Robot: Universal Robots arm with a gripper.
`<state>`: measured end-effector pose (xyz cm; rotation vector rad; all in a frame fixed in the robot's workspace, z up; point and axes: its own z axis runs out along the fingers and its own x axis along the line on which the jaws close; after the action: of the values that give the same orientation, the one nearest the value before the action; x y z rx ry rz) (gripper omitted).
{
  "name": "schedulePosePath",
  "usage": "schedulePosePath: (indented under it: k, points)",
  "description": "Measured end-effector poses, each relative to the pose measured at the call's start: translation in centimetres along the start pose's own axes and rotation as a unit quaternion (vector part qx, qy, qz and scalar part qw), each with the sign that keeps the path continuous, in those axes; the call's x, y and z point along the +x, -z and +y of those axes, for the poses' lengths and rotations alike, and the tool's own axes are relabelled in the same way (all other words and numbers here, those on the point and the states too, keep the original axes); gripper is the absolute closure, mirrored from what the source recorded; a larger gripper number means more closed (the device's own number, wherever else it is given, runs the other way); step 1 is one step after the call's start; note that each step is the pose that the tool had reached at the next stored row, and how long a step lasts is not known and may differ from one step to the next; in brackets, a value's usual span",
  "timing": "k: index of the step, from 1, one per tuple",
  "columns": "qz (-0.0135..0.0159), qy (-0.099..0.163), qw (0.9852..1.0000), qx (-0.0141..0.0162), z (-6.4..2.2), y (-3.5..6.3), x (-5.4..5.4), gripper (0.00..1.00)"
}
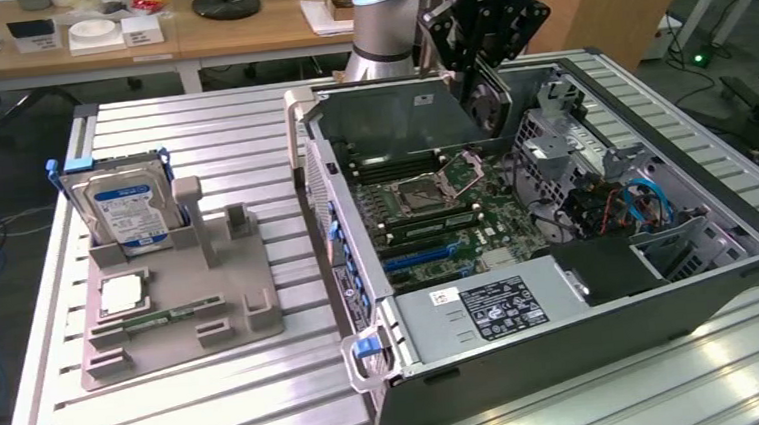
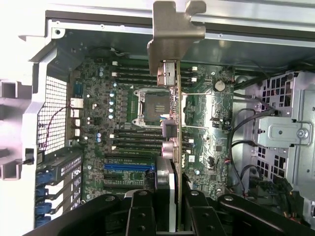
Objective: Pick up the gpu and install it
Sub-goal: 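Insert the gpu into the slot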
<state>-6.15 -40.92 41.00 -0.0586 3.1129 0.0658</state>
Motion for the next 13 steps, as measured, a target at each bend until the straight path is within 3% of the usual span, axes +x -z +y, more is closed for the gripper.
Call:
schedulePosePath:
  k: [13]
  points:
    - [0.0011, 0.027, 0.9996, -0.0009, -0.05, 0.01, 0.07, 0.72]
